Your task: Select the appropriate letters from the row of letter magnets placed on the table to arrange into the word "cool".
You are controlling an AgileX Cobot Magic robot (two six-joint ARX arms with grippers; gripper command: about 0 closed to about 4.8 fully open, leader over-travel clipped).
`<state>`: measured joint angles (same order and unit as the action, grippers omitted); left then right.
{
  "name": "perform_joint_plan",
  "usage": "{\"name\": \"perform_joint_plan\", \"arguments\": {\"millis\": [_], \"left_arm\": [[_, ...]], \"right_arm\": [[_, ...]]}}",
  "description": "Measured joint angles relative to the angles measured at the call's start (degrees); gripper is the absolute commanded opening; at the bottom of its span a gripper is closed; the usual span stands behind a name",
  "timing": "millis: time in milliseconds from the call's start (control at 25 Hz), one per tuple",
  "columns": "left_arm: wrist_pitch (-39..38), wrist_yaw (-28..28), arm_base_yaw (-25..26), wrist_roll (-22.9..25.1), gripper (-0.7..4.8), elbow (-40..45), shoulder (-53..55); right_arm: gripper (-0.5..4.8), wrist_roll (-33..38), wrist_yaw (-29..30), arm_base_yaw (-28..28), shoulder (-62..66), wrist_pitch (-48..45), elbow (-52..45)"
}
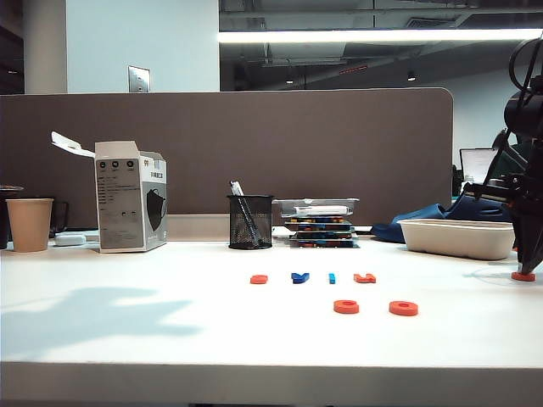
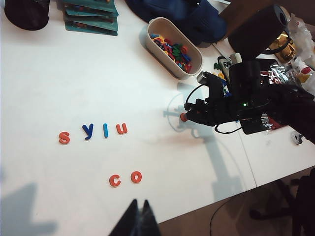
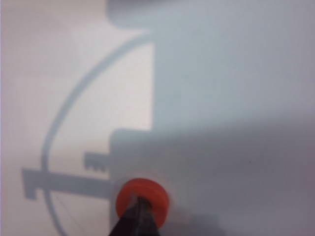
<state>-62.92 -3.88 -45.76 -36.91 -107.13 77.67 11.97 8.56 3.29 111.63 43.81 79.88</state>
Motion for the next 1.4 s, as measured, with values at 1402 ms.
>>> {"name": "perform_joint_plan", "arguments": {"millis": [1402], "left_arm": [[2.23,0.02,0.00,0.00,-0.03,0.00,0.00]], "right_arm": [[-0.05,-0.02,12.44,-15.54,-12.48,-1.53,-21.46]]}}
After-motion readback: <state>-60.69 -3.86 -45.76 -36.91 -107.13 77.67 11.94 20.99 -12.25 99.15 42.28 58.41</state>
